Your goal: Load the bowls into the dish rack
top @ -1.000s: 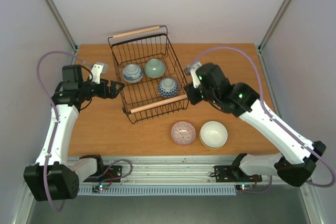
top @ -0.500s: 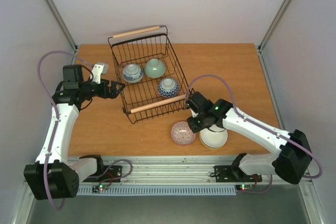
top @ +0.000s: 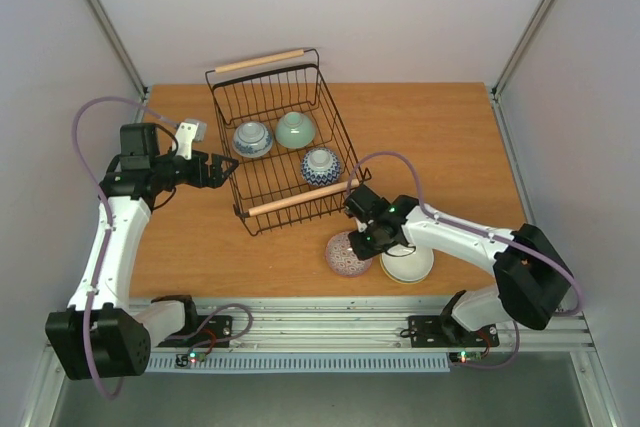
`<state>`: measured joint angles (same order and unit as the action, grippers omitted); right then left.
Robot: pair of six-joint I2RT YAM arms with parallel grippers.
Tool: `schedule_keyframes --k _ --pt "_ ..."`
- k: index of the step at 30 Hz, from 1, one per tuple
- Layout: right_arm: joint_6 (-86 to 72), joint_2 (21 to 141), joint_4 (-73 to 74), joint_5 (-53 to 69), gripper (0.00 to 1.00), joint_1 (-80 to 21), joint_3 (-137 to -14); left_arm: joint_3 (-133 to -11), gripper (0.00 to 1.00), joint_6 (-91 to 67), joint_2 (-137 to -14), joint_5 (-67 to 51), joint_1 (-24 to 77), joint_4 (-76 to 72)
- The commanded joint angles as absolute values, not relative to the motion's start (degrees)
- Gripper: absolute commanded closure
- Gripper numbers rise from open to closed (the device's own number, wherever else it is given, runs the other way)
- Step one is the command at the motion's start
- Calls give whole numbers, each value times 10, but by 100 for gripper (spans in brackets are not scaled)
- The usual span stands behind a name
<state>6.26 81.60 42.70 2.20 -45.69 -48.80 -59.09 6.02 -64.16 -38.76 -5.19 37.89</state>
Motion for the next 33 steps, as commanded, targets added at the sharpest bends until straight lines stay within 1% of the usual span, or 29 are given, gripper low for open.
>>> schedule_keyframes --k 1,3,8,12,16,28,29,30,33 --pt "44 785 418 7 85 -459 -488 -585 1 66 -644 -395 -55 360" --pt "42 759 429 2 86 -459 -494 -585 1 67 -644 -395 -55 359" --pt "39 707 450 -54 86 -458 -498 -585 1 66 -643 -396 -55 359" --pt "41 737 452 -64 85 -457 -494 -584 1 67 -643 -398 -55 359" --pt "38 769 420 -47 85 -457 -479 -584 1 68 -641 -393 -55 361" --pt "42 796 403 -37 81 -457 -472 -584 1 71 -641 -390 -55 360" --pt "41 797 401 -34 82 -457 -471 -583 1 70 -640 -390 -55 360" --pt "42 798 398 -28 85 -457 -469 -584 1 71 -641 -390 -55 360" --pt "45 800 393 -15 98 -457 -469 -584 1 72 -641 -390 -55 360"
